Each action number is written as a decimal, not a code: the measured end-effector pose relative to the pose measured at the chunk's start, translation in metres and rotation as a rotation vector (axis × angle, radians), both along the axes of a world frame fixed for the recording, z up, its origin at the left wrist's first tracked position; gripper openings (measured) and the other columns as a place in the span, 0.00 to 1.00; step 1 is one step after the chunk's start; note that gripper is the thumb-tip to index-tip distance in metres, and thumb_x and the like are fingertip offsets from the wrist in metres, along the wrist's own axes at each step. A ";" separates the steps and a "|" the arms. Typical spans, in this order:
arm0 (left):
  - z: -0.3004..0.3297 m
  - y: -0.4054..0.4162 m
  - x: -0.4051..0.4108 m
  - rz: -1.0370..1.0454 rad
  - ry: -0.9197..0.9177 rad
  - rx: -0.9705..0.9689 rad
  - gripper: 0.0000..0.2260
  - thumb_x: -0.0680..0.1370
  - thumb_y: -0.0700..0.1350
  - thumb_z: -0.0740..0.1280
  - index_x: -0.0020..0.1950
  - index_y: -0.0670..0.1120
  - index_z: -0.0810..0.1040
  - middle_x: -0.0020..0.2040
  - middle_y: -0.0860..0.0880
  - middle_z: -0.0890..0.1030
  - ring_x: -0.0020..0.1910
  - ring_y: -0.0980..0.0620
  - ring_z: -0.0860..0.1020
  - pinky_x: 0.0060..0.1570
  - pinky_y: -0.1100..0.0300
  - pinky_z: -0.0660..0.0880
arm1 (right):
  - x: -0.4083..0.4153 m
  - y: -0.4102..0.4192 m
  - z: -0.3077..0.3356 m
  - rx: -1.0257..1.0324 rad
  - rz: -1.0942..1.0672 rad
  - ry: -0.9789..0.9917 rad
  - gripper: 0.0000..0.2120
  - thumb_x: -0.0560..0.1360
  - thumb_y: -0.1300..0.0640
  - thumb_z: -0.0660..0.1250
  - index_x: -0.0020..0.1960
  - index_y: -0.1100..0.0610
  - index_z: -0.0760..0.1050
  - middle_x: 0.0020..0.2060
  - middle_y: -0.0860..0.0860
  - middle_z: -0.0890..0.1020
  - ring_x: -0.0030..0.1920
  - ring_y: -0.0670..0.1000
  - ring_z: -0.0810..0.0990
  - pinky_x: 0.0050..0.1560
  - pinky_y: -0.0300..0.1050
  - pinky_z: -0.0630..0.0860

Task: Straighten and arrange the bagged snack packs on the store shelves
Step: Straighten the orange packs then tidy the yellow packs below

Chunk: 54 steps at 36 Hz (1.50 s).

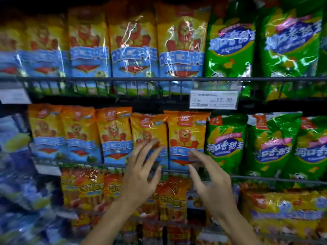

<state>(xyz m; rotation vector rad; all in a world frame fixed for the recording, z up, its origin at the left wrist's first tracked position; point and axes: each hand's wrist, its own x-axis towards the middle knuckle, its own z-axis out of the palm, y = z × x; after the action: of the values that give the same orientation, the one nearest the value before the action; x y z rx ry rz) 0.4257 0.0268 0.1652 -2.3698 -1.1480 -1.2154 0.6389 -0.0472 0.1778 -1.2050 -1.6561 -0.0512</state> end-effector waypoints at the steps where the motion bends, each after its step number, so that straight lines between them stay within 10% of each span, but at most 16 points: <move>1: 0.000 0.003 -0.009 -0.006 -0.013 0.010 0.24 0.82 0.49 0.66 0.78 0.50 0.68 0.80 0.52 0.63 0.81 0.49 0.57 0.80 0.53 0.55 | -0.013 0.004 0.002 -0.041 -0.004 0.017 0.22 0.80 0.47 0.65 0.73 0.49 0.73 0.65 0.41 0.79 0.65 0.37 0.76 0.65 0.36 0.74; 18: -0.009 0.033 -0.092 -0.204 -0.040 -0.061 0.23 0.83 0.51 0.61 0.79 0.49 0.68 0.80 0.53 0.64 0.81 0.53 0.57 0.80 0.60 0.53 | -0.128 0.036 0.003 -0.203 -0.396 0.149 0.44 0.73 0.33 0.68 0.81 0.51 0.58 0.69 0.49 0.74 0.68 0.50 0.74 0.67 0.51 0.76; 26: -0.002 0.036 -0.098 -0.284 -0.134 -0.117 0.21 0.82 0.45 0.66 0.76 0.48 0.72 0.76 0.55 0.68 0.78 0.54 0.62 0.78 0.63 0.56 | -0.128 0.060 0.019 -0.236 -0.470 0.131 0.37 0.73 0.32 0.70 0.74 0.53 0.71 0.61 0.50 0.76 0.63 0.53 0.74 0.59 0.52 0.77; 31: 0.007 0.032 -0.100 -0.319 -0.192 -0.189 0.21 0.83 0.47 0.65 0.76 0.50 0.71 0.74 0.60 0.68 0.76 0.58 0.63 0.75 0.68 0.56 | -0.119 0.054 0.018 -0.218 -0.358 0.247 0.29 0.74 0.39 0.73 0.66 0.57 0.75 0.47 0.45 0.73 0.45 0.45 0.72 0.44 0.32 0.67; 37: 0.024 0.030 -0.089 -0.293 -0.332 -0.339 0.23 0.82 0.51 0.68 0.77 0.55 0.68 0.63 0.63 0.73 0.61 0.63 0.76 0.62 0.77 0.66 | -0.109 0.047 0.009 -0.147 -0.281 0.442 0.26 0.72 0.42 0.75 0.64 0.53 0.76 0.46 0.46 0.77 0.47 0.46 0.77 0.45 0.40 0.73; 45: 0.046 0.039 -0.066 -0.178 -0.323 -0.379 0.28 0.74 0.70 0.63 0.61 0.51 0.81 0.47 0.59 0.75 0.47 0.59 0.73 0.48 0.60 0.74 | -0.098 0.045 0.009 -0.120 -0.122 0.487 0.20 0.72 0.47 0.76 0.61 0.52 0.79 0.47 0.50 0.81 0.48 0.44 0.80 0.49 0.37 0.77; 54: 0.041 0.044 -0.070 -0.319 -0.438 -0.350 0.15 0.77 0.60 0.68 0.38 0.54 0.69 0.38 0.55 0.66 0.38 0.53 0.66 0.41 0.63 0.64 | -0.096 0.047 0.012 -0.089 -0.154 0.458 0.20 0.71 0.43 0.75 0.59 0.52 0.81 0.48 0.48 0.82 0.49 0.44 0.81 0.51 0.44 0.79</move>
<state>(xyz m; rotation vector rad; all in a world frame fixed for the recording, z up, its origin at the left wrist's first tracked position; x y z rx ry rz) 0.3553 0.0704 0.2061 -2.7037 -1.2180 -1.8473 0.5429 -0.0003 0.1897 -1.2966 -1.1757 0.1916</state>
